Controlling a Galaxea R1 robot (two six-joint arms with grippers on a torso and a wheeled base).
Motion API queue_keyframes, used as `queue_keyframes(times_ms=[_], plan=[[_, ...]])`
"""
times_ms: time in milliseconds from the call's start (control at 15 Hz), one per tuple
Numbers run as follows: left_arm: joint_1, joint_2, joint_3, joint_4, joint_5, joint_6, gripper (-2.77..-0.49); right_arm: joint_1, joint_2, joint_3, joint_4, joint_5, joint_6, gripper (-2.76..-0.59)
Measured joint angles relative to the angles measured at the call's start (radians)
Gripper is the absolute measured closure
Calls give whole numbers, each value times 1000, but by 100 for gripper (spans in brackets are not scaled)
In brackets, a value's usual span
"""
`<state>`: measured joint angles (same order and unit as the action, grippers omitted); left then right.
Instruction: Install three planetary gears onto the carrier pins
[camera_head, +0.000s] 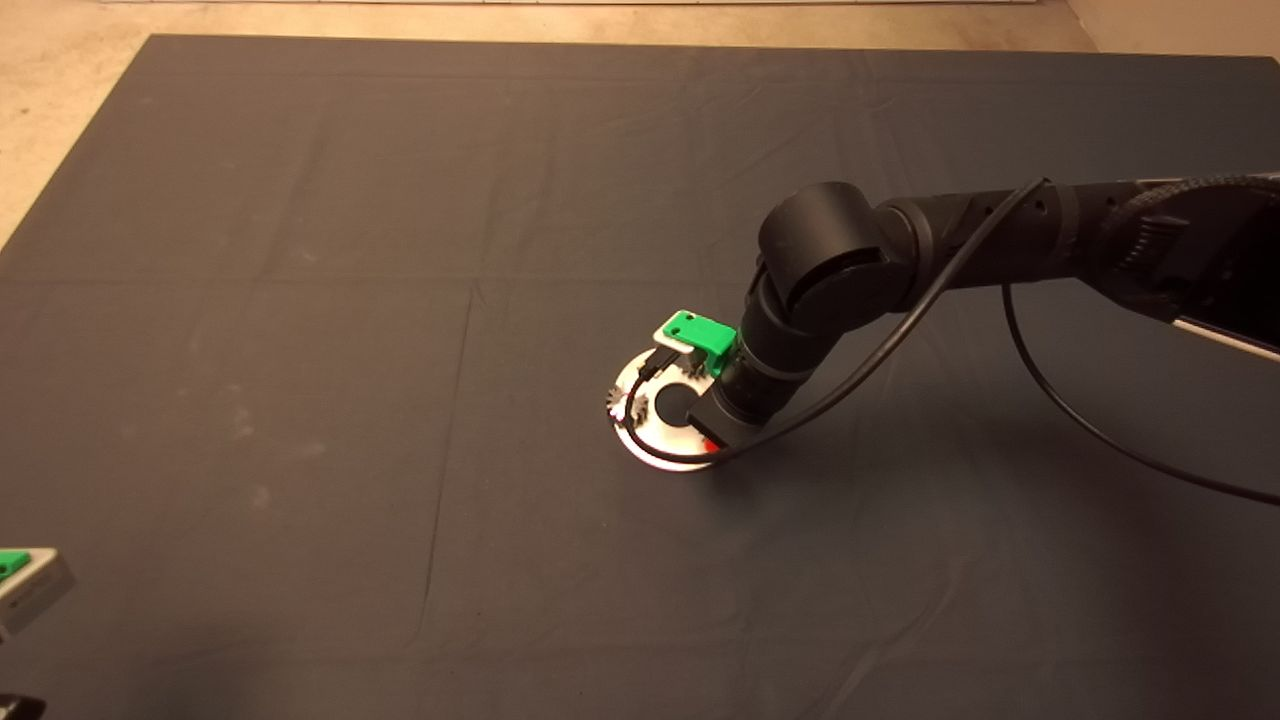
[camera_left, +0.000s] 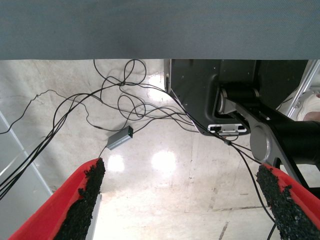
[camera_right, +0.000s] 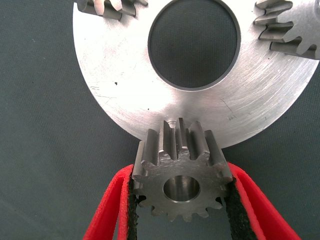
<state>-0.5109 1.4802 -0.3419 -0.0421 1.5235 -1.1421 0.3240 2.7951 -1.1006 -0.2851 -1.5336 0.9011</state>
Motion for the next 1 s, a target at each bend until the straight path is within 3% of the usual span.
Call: queue_keyframes(times_ms=[1000], plan=[[0,-15,0,-3,0,8,-217,0,0,0,-10,0,-2,-94]])
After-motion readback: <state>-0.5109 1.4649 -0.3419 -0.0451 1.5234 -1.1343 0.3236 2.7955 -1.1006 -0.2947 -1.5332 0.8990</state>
